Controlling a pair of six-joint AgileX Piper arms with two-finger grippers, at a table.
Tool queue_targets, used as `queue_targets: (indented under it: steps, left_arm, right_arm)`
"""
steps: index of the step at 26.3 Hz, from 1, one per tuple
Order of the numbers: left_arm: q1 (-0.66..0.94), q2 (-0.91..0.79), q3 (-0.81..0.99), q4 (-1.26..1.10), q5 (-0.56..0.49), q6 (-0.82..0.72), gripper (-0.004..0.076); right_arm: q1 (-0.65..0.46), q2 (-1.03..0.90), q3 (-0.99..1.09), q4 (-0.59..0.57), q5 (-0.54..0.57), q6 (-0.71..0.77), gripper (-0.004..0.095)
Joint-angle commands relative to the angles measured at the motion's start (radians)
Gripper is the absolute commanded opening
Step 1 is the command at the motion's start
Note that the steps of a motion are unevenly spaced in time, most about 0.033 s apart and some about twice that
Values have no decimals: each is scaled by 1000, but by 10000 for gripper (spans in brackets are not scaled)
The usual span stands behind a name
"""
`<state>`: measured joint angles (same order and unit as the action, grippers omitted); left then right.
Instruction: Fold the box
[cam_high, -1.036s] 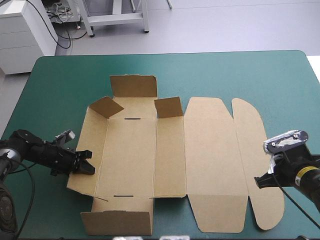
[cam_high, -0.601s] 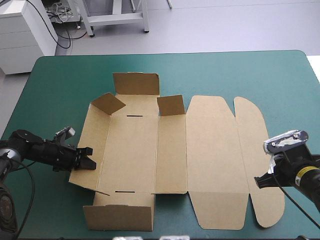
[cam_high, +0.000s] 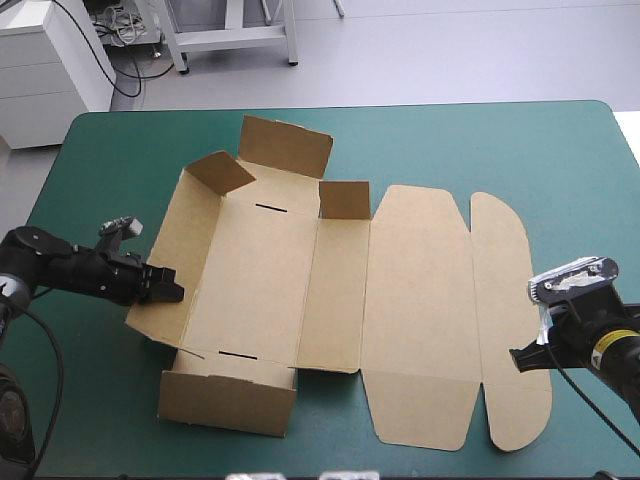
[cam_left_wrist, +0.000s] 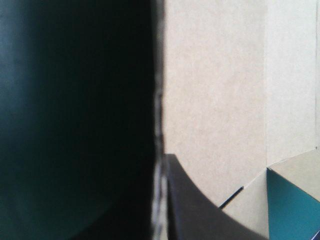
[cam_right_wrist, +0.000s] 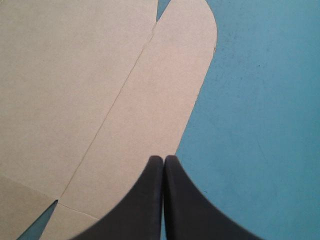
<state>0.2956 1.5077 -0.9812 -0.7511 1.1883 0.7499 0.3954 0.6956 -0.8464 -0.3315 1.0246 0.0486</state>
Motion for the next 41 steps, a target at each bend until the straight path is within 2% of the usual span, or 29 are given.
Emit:
queue_targets:
  steps: [1,4,8,10,13,16,28,41]
  left_arm:
    - [-16,-34,-150,-55,88,7,-8]
    - [-108,-34,-277,47,84,-1,-8]
    - [-316,-30,-414,306,-3,-89,-8]
    - [-418,-28,-448,449,-65,-140,-8]
    - [-582,-26,-456,700,-217,-219,-8]
    - [-663,-18,-456,847,-309,-293,-8]
    - [-796,7,-456,1132,-550,-342,-8]
    - [-1018,7,-452,1441,-681,-304,-8]
  right_arm:
    - [-3,-1,-35,-30,-56,-6,-22]
    - [-3,-1,-35,-30,-56,2,-22]
    - [-3,-1,-35,-30,-68,2,-22]
    - [-3,-1,-35,-30,-68,2,-22]
    - [-3,-1,-35,-30,-66,2,-22]
    - [-3,-1,-35,-28,-66,2,-22]
    - [-3,-1,-111,-27,-70,17,-22]
    - [-3,-1,-143,47,-60,62,-22]
